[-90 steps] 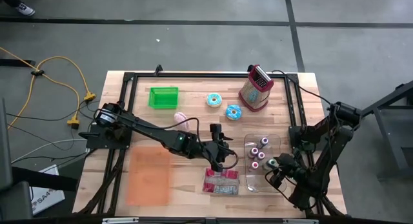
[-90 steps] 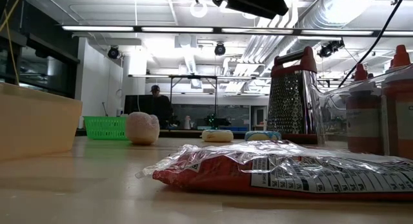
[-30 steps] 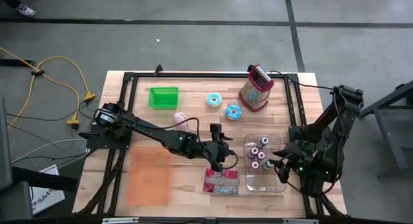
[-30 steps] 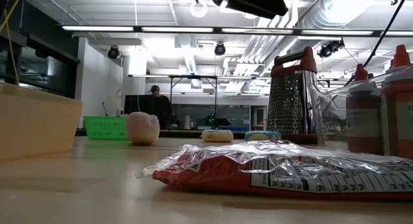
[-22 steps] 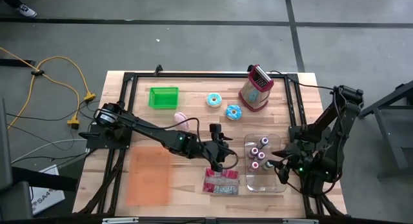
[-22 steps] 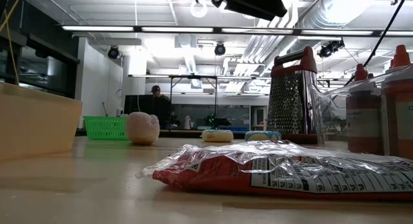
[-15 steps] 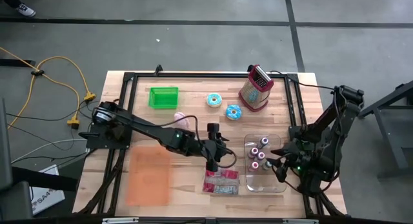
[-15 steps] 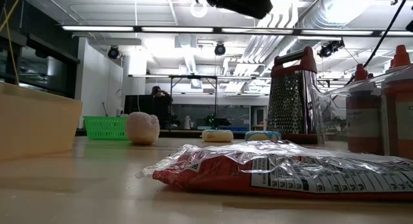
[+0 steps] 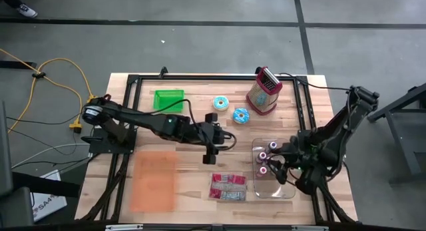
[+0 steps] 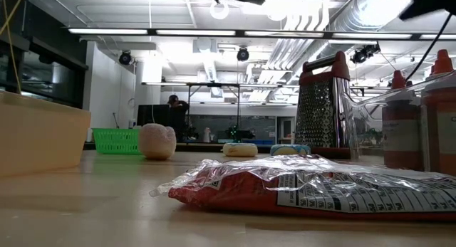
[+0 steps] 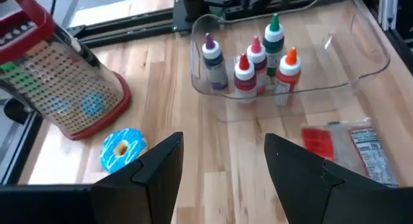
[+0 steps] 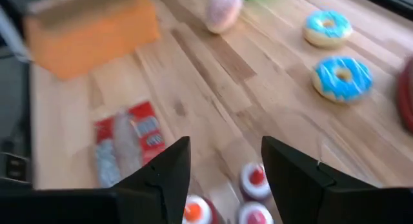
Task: Pick & Place Food Item
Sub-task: Put the red popcorn bag into the orange bin
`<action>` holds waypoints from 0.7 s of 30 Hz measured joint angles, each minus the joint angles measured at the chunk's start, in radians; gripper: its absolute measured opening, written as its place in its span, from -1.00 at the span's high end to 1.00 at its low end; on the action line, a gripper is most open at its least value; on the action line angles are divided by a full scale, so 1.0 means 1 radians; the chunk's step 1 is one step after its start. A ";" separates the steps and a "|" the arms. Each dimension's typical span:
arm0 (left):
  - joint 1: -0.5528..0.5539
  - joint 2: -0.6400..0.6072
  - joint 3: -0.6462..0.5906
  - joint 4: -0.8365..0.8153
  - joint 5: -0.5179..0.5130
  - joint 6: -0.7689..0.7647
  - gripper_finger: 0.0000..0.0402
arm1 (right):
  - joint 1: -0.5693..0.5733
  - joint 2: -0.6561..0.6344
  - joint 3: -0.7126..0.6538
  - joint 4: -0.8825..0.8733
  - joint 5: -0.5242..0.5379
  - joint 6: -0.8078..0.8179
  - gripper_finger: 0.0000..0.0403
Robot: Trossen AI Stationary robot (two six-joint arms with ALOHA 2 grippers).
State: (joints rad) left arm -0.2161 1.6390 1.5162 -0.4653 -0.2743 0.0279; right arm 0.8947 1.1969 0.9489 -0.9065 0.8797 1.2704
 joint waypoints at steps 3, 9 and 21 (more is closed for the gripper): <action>0.003 -0.011 0.000 -0.028 0.028 -0.015 -0.04 | -0.040 -0.033 0.000 0.124 -0.028 -0.162 0.12; 0.005 -0.018 -0.002 -0.083 0.102 -0.051 -0.04 | -0.109 -0.067 0.000 0.354 -0.115 -0.433 0.12; -0.112 -0.022 -0.029 -0.080 0.089 -0.079 -0.04 | -0.254 -0.066 0.000 0.496 -0.331 -0.632 0.12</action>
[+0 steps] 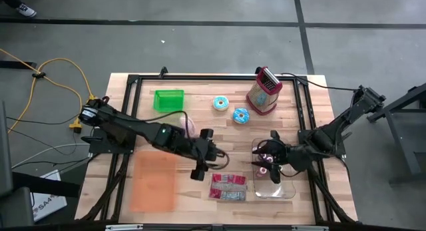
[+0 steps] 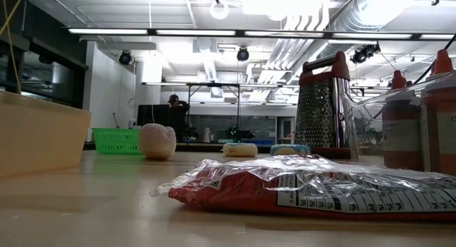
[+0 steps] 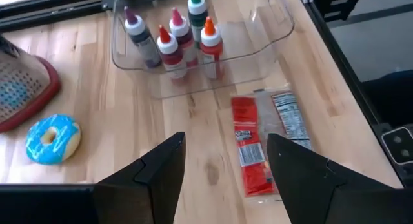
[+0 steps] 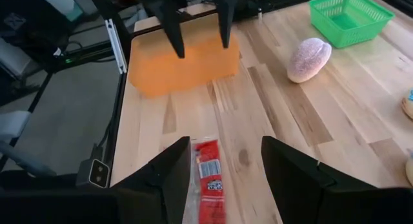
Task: Pick & Place Food Item
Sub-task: Put the red popcorn bag into the orange bin
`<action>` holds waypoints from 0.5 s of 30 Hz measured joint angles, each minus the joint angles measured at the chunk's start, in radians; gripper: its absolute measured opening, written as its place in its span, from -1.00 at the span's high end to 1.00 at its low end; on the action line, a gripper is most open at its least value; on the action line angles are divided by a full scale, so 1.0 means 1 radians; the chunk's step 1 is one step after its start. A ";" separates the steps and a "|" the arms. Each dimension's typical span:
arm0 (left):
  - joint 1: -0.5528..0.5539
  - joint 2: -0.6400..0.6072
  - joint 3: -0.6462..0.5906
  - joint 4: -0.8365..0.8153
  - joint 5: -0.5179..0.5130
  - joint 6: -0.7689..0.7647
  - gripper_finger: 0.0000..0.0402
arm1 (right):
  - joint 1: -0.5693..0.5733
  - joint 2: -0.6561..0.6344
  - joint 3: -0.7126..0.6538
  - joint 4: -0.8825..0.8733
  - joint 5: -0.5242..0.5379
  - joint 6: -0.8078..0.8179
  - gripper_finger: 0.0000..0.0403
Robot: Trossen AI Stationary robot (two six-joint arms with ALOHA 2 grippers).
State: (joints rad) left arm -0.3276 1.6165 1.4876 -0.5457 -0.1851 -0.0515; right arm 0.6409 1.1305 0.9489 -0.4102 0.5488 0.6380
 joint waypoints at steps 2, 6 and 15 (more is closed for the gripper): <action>-0.017 0.000 -0.034 0.034 -0.013 -0.024 -0.04 | -0.014 0.000 0.000 0.000 -0.022 -0.012 0.12; -0.034 0.000 -0.126 0.105 -0.015 -0.075 -0.04 | -0.038 0.000 0.000 0.001 -0.053 -0.015 0.12; -0.019 0.000 -0.273 0.223 0.044 -0.165 -0.04 | -0.056 0.000 0.000 0.030 -0.061 -0.015 0.12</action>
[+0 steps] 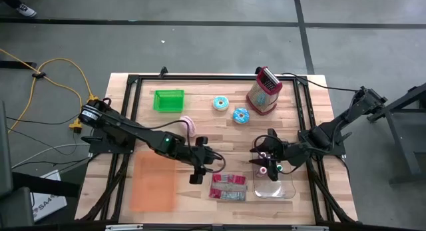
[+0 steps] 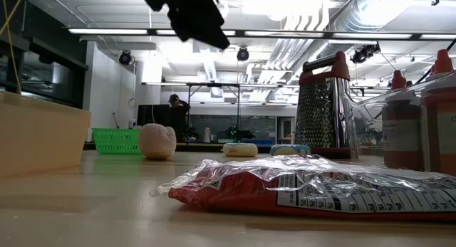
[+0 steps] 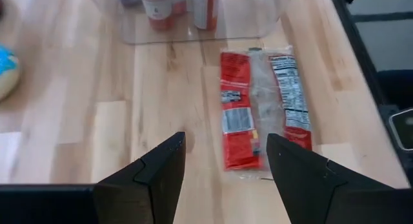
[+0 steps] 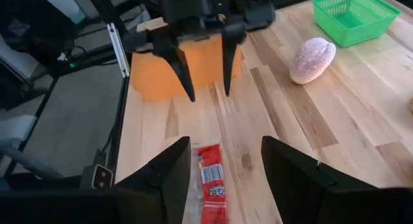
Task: Pick & Place Food Item
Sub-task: Put the red popcorn bag into the orange bin
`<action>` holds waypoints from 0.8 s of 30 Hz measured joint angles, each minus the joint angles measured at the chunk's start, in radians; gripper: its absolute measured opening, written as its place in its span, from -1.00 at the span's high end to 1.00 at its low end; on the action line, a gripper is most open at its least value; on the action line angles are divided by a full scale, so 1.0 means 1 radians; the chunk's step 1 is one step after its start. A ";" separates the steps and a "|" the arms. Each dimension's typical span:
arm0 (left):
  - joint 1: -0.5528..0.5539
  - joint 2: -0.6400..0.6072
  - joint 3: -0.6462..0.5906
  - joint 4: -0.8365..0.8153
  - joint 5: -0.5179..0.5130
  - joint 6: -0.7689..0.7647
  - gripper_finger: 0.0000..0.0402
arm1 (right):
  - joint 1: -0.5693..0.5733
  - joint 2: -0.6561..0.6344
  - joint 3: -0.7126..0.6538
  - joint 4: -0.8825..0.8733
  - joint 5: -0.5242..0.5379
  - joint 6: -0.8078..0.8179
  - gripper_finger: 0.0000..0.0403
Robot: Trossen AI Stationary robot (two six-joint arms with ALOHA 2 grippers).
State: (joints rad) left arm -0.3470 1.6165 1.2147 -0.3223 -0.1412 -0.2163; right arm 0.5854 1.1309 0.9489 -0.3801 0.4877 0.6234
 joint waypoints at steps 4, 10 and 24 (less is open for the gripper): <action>0.000 0.000 -0.097 0.149 0.059 -0.050 -0.04 | 0.000 0.000 0.000 0.004 0.002 0.001 0.12; 0.004 0.000 -0.261 0.415 0.138 -0.169 -0.04 | 0.000 0.001 0.000 0.010 -0.002 -0.033 0.12; -0.005 0.000 -0.307 0.502 0.202 -0.266 -0.04 | -0.101 0.117 0.000 0.131 -0.200 -0.180 0.12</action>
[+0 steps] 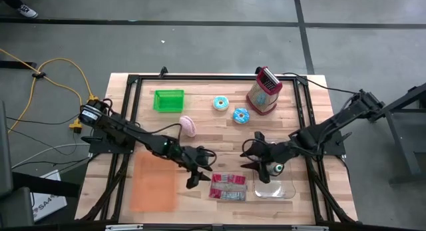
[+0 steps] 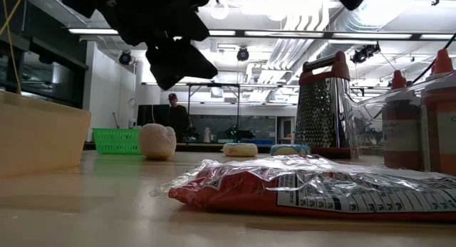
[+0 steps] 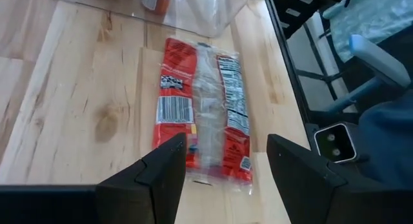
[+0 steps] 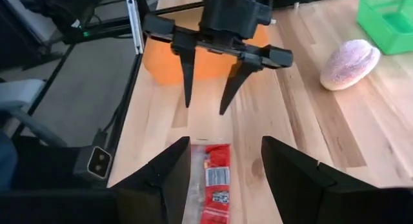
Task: Pick & Place Food Item
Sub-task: Put the red popcorn bag into the orange bin
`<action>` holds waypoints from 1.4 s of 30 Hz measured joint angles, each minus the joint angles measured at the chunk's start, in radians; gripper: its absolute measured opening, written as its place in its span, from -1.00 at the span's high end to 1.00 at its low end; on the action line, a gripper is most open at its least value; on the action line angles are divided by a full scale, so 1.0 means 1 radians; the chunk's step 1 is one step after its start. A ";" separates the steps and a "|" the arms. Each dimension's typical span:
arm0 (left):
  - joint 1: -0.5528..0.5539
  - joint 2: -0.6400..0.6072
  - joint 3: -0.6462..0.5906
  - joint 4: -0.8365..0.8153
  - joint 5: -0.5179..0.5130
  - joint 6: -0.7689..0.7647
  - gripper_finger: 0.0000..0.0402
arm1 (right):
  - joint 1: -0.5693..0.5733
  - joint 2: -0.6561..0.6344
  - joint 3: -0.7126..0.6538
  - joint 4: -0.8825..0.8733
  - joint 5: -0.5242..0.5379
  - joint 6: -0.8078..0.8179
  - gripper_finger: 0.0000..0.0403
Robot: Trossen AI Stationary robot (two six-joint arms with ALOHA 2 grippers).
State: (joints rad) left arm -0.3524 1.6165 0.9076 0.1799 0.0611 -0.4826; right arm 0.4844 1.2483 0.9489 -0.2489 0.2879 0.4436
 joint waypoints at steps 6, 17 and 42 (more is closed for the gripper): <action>-0.055 0.000 -0.120 0.208 -0.098 -0.107 -0.04 | -0.037 0.032 0.000 0.000 -0.077 -0.029 0.12; 0.049 0.000 -0.180 0.329 0.169 -0.454 -0.04 | -0.060 0.089 0.002 0.026 -0.108 -0.079 0.12; 0.175 0.001 -0.051 -0.059 0.236 -0.371 -0.04 | -0.061 0.181 0.000 0.069 -0.161 -0.160 0.12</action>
State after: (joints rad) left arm -0.1777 1.6173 0.8562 0.1206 0.2969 -0.8533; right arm 0.4236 1.4296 0.9493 -0.1799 0.1265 0.2832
